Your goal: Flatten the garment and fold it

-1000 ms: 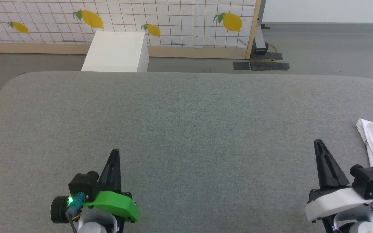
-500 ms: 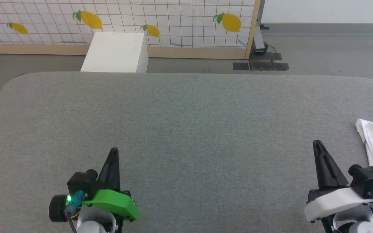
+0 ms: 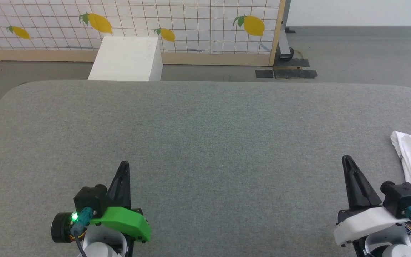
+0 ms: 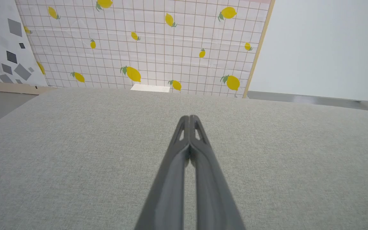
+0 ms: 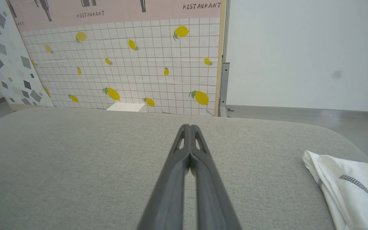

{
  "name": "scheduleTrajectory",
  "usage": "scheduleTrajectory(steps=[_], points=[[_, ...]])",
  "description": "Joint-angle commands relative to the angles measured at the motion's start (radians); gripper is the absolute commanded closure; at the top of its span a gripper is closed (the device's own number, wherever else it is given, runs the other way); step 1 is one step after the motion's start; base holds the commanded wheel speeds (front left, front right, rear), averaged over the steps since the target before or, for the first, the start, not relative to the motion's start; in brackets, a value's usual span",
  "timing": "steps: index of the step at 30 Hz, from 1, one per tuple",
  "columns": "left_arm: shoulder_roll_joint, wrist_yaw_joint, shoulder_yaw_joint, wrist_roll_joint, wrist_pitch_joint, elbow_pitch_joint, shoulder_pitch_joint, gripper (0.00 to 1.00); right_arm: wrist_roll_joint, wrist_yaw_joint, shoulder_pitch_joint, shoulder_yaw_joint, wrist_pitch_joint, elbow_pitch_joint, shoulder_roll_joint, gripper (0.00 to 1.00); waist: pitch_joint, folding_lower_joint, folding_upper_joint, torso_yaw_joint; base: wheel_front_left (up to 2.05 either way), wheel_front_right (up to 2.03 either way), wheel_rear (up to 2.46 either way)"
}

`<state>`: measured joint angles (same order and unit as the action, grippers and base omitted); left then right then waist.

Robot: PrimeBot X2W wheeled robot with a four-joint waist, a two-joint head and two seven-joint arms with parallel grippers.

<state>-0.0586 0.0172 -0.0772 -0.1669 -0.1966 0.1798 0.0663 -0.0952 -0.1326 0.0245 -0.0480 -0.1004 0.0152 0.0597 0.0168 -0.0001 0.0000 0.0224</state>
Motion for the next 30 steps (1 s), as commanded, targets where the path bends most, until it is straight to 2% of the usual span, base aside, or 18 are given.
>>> scheduleTrajectory(steps=[1, 30], points=[[0.002, -0.004, 0.004, 0.011, 0.004, -0.008, -0.014, 1.0, 0.009, 0.0, -0.006, 0.003, 0.006, -0.003, -0.002, 1.0, 0.0, 0.0001, 0.0, 0.0, 0.0, 0.0, 0.0], [0.004, -0.008, 0.026, 0.057, 0.061, -0.06, -0.03, 1.0, 0.035, 0.001, -0.011, 0.016, 0.034, -0.007, -0.004, 1.0, -0.005, 0.0001, 0.0, -0.007, 0.0, 0.0, 0.0]])
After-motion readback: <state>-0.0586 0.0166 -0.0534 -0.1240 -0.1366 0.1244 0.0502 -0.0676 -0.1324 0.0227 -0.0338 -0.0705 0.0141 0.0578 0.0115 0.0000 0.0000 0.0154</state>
